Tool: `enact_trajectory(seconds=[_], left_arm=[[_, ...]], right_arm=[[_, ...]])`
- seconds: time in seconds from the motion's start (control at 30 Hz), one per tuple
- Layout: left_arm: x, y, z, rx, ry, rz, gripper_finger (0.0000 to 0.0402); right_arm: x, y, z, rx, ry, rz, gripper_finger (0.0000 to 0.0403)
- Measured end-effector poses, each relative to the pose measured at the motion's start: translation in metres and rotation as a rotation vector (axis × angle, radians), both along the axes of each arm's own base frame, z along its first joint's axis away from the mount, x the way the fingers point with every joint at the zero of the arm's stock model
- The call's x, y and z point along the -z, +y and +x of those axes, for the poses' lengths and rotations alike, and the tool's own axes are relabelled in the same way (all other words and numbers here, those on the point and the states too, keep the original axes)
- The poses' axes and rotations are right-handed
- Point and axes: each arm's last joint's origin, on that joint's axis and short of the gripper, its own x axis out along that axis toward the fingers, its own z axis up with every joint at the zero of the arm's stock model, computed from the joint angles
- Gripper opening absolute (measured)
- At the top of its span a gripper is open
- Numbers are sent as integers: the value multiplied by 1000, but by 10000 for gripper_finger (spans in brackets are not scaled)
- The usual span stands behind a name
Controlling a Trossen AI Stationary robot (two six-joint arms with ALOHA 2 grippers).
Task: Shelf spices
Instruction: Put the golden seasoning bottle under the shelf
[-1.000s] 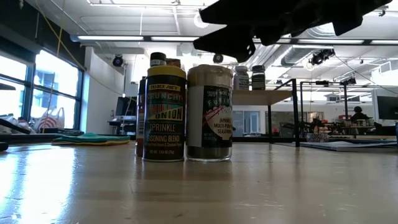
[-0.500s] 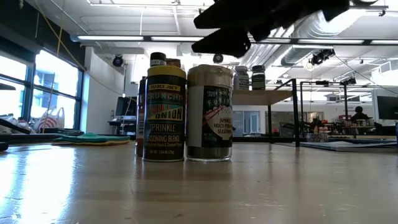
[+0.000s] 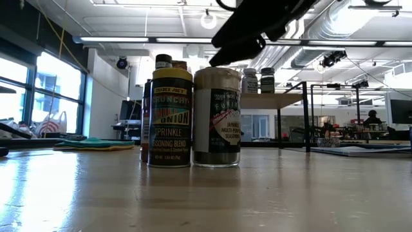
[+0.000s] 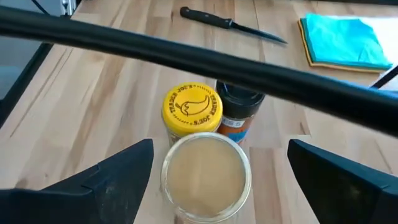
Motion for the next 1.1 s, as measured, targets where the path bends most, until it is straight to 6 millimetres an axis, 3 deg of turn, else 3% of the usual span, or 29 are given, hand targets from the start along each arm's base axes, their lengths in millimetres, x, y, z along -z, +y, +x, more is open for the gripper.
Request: enact_trajectory(seconds=[0.3, 0.53, 0.87, 1.1], left_arm=[[0, 0, 0, 0, -1, -1, 259], [0, 0, 0, 0, -1, -1, 259], [0, 0, 0, 0, 0, -1, 259], [0, 0, 0, 3, 4, -6, 259]], right_arm=[[27, -2, 4, 10, -28, 14, 367], [34, 1, 8, -21, -26, 8, 367], [27, -3, 13, -10, -31, -5, 367], [6, -3, 15, -44, -11, -33, 367]])
